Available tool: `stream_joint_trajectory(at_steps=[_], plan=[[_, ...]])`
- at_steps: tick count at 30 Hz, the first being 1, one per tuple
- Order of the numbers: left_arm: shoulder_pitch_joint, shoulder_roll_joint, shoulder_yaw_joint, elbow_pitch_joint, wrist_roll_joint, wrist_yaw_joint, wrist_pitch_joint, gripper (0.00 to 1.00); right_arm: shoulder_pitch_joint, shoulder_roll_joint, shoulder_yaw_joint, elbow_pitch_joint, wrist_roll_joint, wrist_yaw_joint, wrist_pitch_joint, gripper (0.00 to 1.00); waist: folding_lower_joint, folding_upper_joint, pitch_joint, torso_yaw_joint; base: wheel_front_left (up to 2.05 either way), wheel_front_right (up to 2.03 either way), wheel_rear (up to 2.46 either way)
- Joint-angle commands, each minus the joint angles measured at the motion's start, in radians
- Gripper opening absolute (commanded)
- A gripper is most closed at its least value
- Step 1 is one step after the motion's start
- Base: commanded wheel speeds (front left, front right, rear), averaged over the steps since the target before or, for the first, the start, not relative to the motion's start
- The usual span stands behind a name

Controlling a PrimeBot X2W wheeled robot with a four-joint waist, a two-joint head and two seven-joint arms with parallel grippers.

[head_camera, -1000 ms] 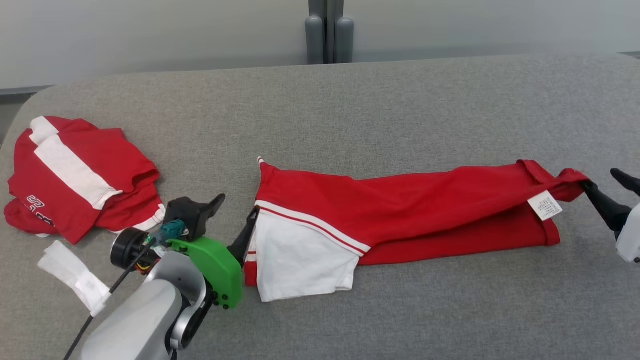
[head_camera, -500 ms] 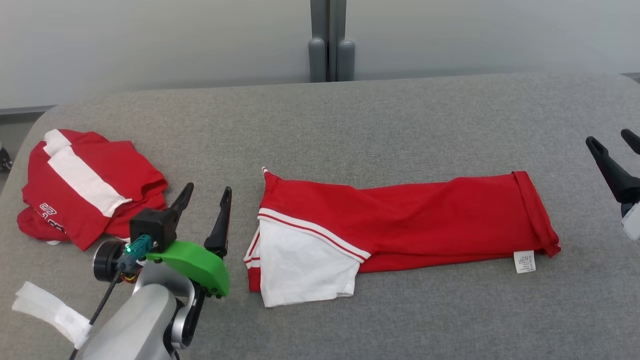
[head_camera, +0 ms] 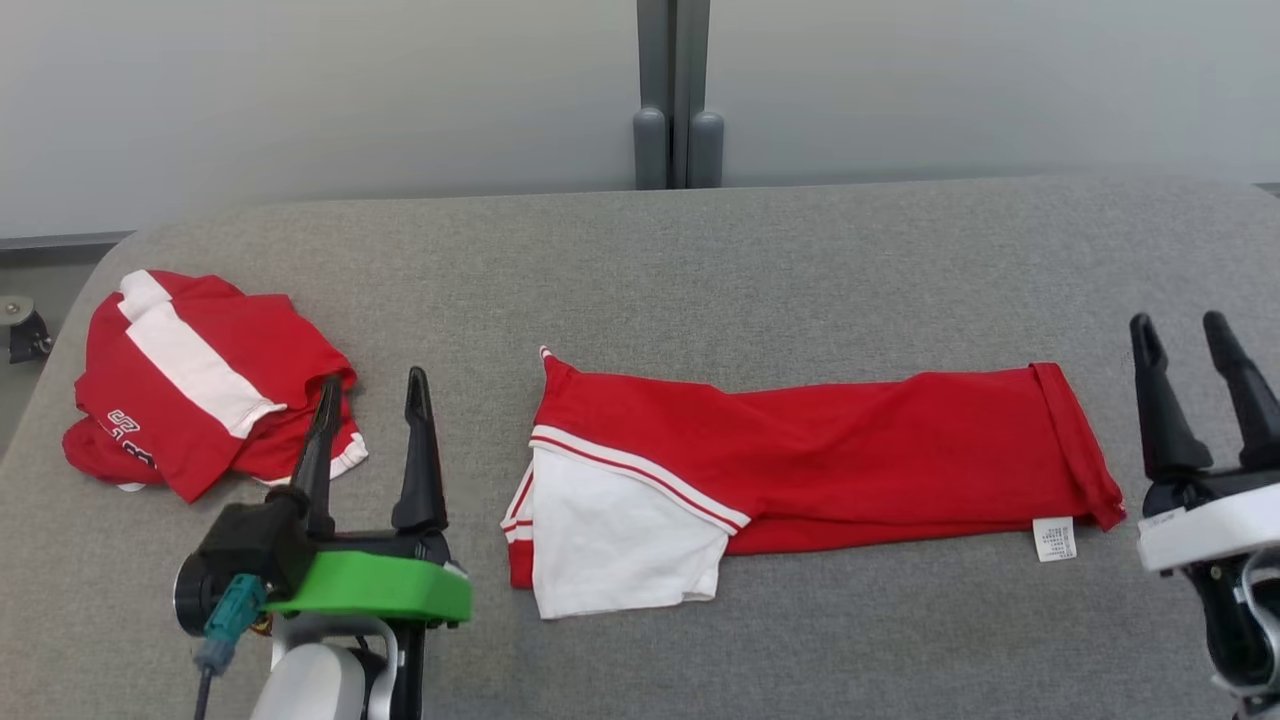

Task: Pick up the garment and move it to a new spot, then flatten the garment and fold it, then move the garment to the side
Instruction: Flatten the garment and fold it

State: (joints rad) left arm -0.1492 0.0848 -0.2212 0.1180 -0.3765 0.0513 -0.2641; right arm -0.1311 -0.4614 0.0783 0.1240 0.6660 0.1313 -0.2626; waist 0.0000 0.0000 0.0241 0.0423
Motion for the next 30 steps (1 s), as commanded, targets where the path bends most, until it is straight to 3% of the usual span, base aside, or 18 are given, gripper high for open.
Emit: stream_joint_trajectory(at_steps=[1,9,16,22,30], plan=[[0.038,-0.009,0.012,0.004,0.036,-0.012,0.000,1.00,0.036,0.032,-0.020,-0.026,-0.041,-0.001,-0.003,1.00,0.0000,0.0000,0.003,0.003,0.00,0.00,0.00],[0.121,-0.033,0.001,-0.005,0.118,-0.032,0.000,1.00,0.120,0.155,-0.060,-0.065,-0.152,-0.001,-0.003,1.00,0.0000,0.0000,0.020,0.008,0.00,0.00,0.00],[0.082,-0.033,-0.041,-0.001,0.109,-0.028,0.000,1.00,0.100,0.155,-0.074,-0.027,-0.169,-0.001,-0.003,1.00,0.0000,0.0000,0.060,0.025,0.00,0.00,0.00],[0.044,-0.033,-0.090,0.006,0.098,-0.016,0.000,1.00,0.052,0.176,-0.143,0.092,-0.217,-0.001,-0.003,1.00,0.0000,0.0000,0.109,0.053,0.00,0.00,0.00],[0.021,-0.033,-0.123,0.030,0.074,0.008,0.000,1.00,-0.034,0.207,-0.239,0.354,-0.200,-0.001,-0.003,1.00,0.0000,0.0000,0.155,0.099,0.00,0.00,0.00]])
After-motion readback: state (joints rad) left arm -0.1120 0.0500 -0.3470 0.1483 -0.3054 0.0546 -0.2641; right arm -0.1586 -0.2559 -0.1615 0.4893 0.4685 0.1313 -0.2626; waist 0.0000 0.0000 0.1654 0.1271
